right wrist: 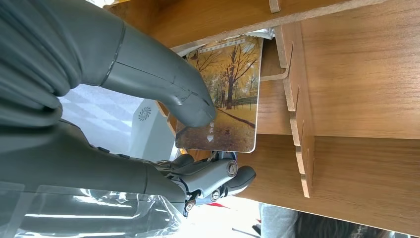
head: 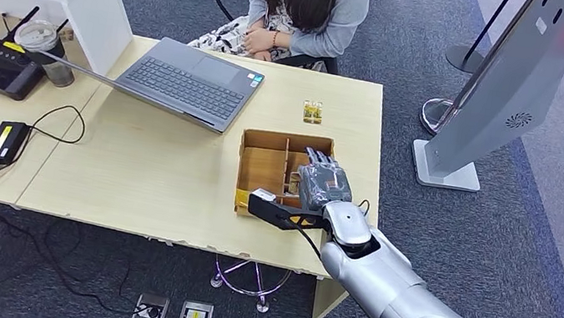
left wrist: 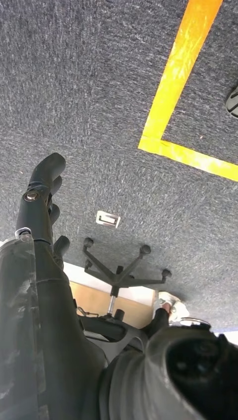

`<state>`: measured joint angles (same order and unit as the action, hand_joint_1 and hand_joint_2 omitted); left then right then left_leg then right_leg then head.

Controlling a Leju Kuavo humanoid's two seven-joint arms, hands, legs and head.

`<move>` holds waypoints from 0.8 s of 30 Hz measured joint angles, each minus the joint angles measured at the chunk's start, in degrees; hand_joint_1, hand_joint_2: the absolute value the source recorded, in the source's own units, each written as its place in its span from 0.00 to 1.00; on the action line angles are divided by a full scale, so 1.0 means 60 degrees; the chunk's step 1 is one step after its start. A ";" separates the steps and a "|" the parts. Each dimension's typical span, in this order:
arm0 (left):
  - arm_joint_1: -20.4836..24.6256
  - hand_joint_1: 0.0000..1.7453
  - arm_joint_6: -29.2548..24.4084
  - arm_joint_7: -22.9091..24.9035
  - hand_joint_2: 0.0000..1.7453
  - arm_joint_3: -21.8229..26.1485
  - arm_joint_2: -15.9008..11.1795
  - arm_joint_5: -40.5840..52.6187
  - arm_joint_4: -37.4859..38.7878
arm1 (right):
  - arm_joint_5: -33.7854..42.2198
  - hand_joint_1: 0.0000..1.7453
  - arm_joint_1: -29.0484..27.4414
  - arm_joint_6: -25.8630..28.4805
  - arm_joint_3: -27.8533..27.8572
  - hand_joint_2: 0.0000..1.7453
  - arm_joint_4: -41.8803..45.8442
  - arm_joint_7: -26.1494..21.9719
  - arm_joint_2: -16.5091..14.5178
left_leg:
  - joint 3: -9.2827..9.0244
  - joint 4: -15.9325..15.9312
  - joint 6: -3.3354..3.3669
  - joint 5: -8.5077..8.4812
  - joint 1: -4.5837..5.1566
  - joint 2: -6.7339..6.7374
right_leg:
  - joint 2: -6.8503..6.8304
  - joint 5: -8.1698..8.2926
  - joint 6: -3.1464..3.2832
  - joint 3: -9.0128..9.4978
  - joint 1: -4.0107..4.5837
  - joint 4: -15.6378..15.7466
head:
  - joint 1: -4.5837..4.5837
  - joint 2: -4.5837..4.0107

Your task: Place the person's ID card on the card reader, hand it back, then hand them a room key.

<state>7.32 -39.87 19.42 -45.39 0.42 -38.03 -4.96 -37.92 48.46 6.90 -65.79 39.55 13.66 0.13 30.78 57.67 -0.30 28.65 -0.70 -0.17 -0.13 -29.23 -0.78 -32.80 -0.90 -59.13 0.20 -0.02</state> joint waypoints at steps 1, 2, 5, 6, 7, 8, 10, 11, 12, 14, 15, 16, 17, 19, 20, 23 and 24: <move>0.0000 0.00 0.0000 -0.0001 0.00 0.0023 0.0000 0.0003 0.0000 | -0.0001 1.00 0.0000 0.0002 0.0000 1.00 -0.0004 0.0000 0.0000 | 0.0000 0.0000 0.0000 0.0000 0.0000 0.0000 | 0.0000 0.0000 0.0000 0.0000 0.0000 0.0000 | 0.0000 0.0000; 0.0000 0.00 0.0000 -0.0001 0.00 0.0053 0.0000 0.0014 0.0000 | -0.0002 1.00 -0.0001 0.0002 0.0001 1.00 -0.0008 0.0000 0.0000 | -0.0001 0.0000 0.0000 0.0000 0.0000 0.0000 | 0.0000 0.0000 0.0000 0.0001 0.0000 0.0000 | 0.0000 0.0000; -0.0001 0.00 0.0000 0.0002 0.00 0.0122 0.0000 0.0076 0.0000 | -0.0009 1.00 -0.0005 0.0001 0.0004 1.00 -0.0022 0.0000 -0.0001 | -0.0002 0.0000 0.0000 0.0000 0.0000 0.0000 | 0.0000 0.0000 0.0000 0.0002 0.0000 -0.0001 | 0.0000 0.0000; -0.0001 0.00 0.0000 0.0002 0.00 0.0133 0.0000 0.0093 0.0000 | -0.0011 1.00 -0.0006 0.0000 0.0004 1.00 -0.0026 0.0000 -0.0002 | -0.0002 0.0000 0.0000 0.0000 0.0000 0.0000 | 0.0000 0.0000 0.0000 0.0002 0.0000 -0.0001 | 0.0000 -0.0001; -0.0001 0.00 0.0000 0.0003 0.00 0.0144 0.0000 0.0111 0.0000 | -0.0012 1.00 -0.0007 -0.0001 0.0005 1.00 -0.0028 0.0000 -0.0003 | -0.0002 0.0000 0.0000 0.0000 0.0000 0.0000 | 0.0000 0.0000 0.0000 0.0003 0.0000 -0.0001 | 0.0000 -0.0001; -0.0001 0.00 0.0000 0.0004 0.00 0.0158 0.0000 0.0131 0.0000 | -0.0014 1.00 -0.0007 -0.0002 0.0005 1.00 -0.0030 0.0000 -0.0004 | -0.0003 0.0000 0.0000 0.0000 0.0000 0.0000 | 0.0000 0.0000 0.0000 0.0003 0.0000 0.0000 | 0.0000 -0.0001; -0.0001 0.00 0.0000 0.0005 0.00 0.0187 0.0000 0.0181 0.0000 | -0.0027 1.00 -0.0008 0.0016 0.0007 1.00 -0.0031 -0.0003 -0.0004 | -0.0003 0.0000 0.0000 0.0000 0.0000 0.0000 | 0.0000 0.0000 0.0000 0.0004 0.0000 0.0000 | 0.0000 -0.0001; -0.0002 0.00 0.0000 0.0005 0.00 0.0198 0.0000 0.0213 0.0000 | -0.0038 1.00 -0.0011 0.0040 0.0010 1.00 -0.0031 -0.0006 -0.0004 | -0.0003 0.0000 0.0000 0.0000 0.0000 0.0000 | 0.0000 0.0000 0.0000 0.0004 0.0000 0.0000 | 0.0000 0.0000; -0.0002 0.00 0.0000 0.0005 0.00 0.0210 0.0000 0.0244 0.0000 | -0.0054 1.00 -0.0017 0.0073 0.0019 1.00 -0.0032 -0.0011 -0.0004 | -0.0003 0.0000 0.0000 0.0000 0.0000 0.0000 | -0.0001 0.0000 0.0000 0.0004 0.0000 -0.0001 | 0.0000 0.0001; -0.0003 0.00 0.0000 0.0005 0.00 0.0255 0.0001 0.0326 0.0000 | -0.0098 1.00 -0.0036 0.0203 0.0057 1.00 -0.0034 -0.0032 -0.0004 | -0.0002 0.0000 0.0000 -0.0001 0.0000 0.0000 | -0.0001 0.0001 0.0000 0.0004 0.0000 -0.0001 | 0.0000 0.0001; -0.0004 0.00 0.0000 0.0005 0.00 0.0290 0.0002 0.0374 0.0000 | -0.0131 1.00 -0.0048 0.0322 0.0087 1.00 -0.0034 -0.0052 -0.0004 | -0.0001 0.0000 0.0000 -0.0001 0.0000 0.0000 | -0.0001 0.0001 0.0000 0.0003 0.0000 -0.0001 | 0.0001 0.0000; -0.0006 0.00 0.0000 0.0005 0.00 0.0326 0.0003 0.0431 0.0000 | -0.0167 1.00 -0.0057 0.0479 0.0116 1.00 -0.0033 -0.0078 -0.0004 | -0.0001 0.0000 0.0000 -0.0001 0.0000 0.0000 | 0.0000 0.0001 0.0000 0.0003 0.0000 -0.0001 | 0.0001 0.0000; -0.0007 0.00 0.0000 0.0005 0.00 0.0357 0.0004 0.0491 0.0000 | -0.0205 1.00 -0.0063 0.0662 0.0148 1.00 -0.0032 -0.0109 -0.0005 | 0.0000 0.0000 0.0000 -0.0001 0.0000 0.0000 | 0.0000 0.0001 0.0000 0.0003 0.0000 -0.0002 | 0.0001 0.0000; -0.0008 0.00 0.0000 0.0005 0.00 0.0413 0.0004 0.0601 0.0000 | -0.0282 1.00 -0.0063 0.0992 0.0217 1.00 -0.0030 -0.0169 -0.0013 | 0.0000 0.0000 -0.0001 -0.0001 -0.0001 0.0000 | -0.0001 0.0001 0.0000 0.0003 0.0000 -0.0002 | 0.0000 0.0000; -0.0010 0.00 0.0000 0.0005 0.00 0.0435 0.0005 0.0657 0.0000 | -0.0322 1.00 -0.0061 0.1128 0.0252 1.00 -0.0027 -0.0195 -0.0020 | 0.0001 0.0000 -0.0001 -0.0001 -0.0001 -0.0001 | -0.0002 0.0001 0.0000 0.0003 0.0000 -0.0002 | 0.0000 0.0000; -0.0021 0.00 0.0000 0.0005 0.00 0.0542 0.0007 0.0824 0.0000 | -0.0425 1.00 -0.0046 0.1437 0.0366 1.00 0.0047 -0.0254 -0.0033 | 0.0002 0.0000 -0.0001 -0.0001 -0.0001 -0.0001 | -0.0002 0.0001 0.0000 0.0003 0.0001 -0.0003 | -0.0001 0.0002; -0.0026 0.00 0.0000 0.0005 0.00 0.0588 0.0007 0.0884 0.0000 | -0.0464 1.00 -0.0031 0.1520 0.0411 1.00 0.0099 -0.0271 -0.0033 | 0.0002 0.0000 -0.0001 -0.0001 -0.0001 -0.0001 | -0.0001 0.0001 0.0000 0.0003 0.0001 -0.0003 | -0.0001 0.0001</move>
<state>7.16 -39.87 19.45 -41.87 0.46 -32.73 -4.96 -40.70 48.27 16.02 -63.32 40.14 12.04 -0.07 30.79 57.66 -0.30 28.65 -0.70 -0.17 -0.14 -29.23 -0.77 -32.79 -0.89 -59.15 0.19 -0.01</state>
